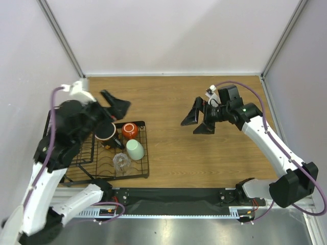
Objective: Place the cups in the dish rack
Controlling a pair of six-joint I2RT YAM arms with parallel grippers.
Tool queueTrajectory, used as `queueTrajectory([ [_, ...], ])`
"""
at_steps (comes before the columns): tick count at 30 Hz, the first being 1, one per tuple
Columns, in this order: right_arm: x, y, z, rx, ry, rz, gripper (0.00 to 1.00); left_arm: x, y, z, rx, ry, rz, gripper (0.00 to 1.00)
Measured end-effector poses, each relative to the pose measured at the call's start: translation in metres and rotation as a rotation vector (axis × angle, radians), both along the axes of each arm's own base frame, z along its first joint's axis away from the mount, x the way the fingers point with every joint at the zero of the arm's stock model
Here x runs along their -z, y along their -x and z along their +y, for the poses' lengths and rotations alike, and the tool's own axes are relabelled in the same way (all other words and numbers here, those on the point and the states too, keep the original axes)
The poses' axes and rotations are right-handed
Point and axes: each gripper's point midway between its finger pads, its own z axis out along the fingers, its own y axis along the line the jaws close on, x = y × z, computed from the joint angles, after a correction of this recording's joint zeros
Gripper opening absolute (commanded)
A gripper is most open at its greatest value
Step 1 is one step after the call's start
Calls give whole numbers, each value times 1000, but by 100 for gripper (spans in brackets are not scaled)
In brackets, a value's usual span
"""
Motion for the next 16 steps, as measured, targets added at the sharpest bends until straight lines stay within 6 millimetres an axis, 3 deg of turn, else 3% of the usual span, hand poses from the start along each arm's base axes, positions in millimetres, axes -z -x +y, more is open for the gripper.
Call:
queueTrajectory([
  [4, 20, 6, -15, 47, 90, -37, 100, 16, 5, -58, 147, -19, 29, 100],
  [8, 40, 22, -38, 126, 148, -102, 99, 44, 12, -106, 255, -48, 67, 100],
  [11, 56, 35, -51, 189, 146, -133, 100, 61, 13, -123, 287, -67, 90, 100],
  [16, 79, 48, -63, 264, 134, -139, 100, 72, 16, -130, 305, 2, 67, 100],
])
